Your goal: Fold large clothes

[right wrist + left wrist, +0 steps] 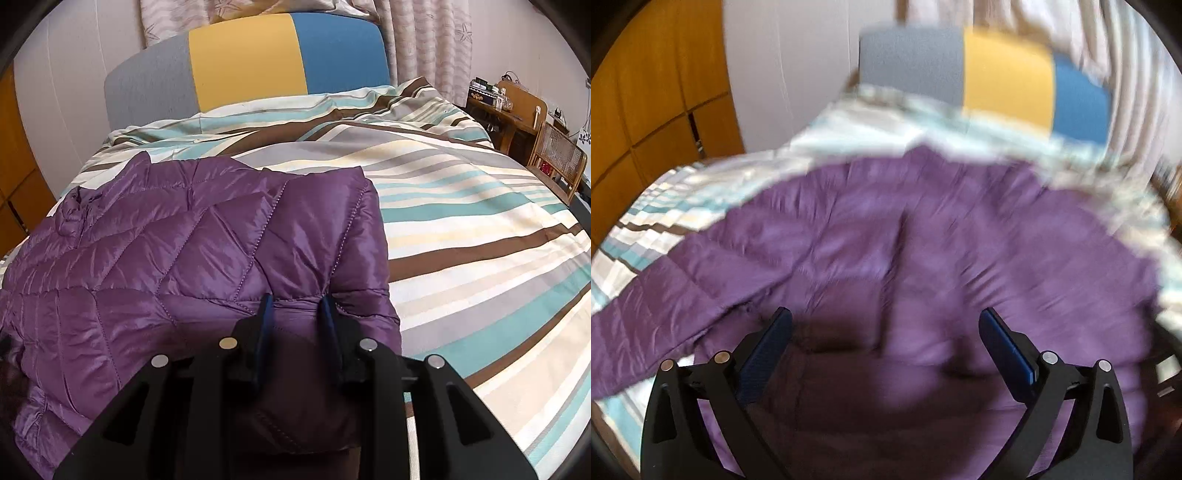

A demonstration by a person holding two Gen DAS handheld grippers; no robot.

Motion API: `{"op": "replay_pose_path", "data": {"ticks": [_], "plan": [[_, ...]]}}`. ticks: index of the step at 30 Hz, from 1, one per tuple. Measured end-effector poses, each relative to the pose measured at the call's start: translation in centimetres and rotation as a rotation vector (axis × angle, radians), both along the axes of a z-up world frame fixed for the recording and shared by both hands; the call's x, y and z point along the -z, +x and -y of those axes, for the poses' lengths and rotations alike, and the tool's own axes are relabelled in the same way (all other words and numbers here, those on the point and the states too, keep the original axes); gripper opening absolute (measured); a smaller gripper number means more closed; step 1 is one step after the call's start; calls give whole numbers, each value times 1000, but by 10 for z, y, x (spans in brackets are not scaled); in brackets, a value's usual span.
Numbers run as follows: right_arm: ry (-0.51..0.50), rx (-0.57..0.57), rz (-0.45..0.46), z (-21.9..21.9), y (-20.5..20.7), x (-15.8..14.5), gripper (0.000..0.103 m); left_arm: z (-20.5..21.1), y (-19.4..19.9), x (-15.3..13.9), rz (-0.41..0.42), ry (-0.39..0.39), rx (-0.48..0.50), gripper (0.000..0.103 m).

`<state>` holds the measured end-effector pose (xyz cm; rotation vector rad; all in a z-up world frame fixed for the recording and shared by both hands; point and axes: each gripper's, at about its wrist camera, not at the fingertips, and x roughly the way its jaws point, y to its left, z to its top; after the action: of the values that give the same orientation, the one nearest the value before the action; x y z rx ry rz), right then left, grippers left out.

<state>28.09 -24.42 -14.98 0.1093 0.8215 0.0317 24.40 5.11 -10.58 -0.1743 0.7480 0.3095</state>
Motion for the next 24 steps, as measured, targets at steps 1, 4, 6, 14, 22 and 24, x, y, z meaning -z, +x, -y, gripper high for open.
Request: {"op": "replay_pose_path", "data": {"ticks": [1, 4, 6, 14, 22, 24], "plan": [[-6, 0, 1, 0, 0, 0, 27, 8, -3, -12, 41, 3, -3, 100], [-17, 0, 2, -1, -1, -2, 27, 28, 19, -20, 14, 30, 45, 100], [-17, 1, 4, -1, -2, -2, 28, 37, 39, -11, -28, 51, 67, 100], [-45, 3, 9, -6, -3, -2, 28, 18, 79, 56, -169, -7, 56, 100], [-89, 6, 14, -11, -4, 0, 29, 20, 75, 55, -154, -8, 61, 100], [-90, 6, 14, -11, -4, -1, 29, 17, 71, 51, -154, -27, 78, 100]]}}
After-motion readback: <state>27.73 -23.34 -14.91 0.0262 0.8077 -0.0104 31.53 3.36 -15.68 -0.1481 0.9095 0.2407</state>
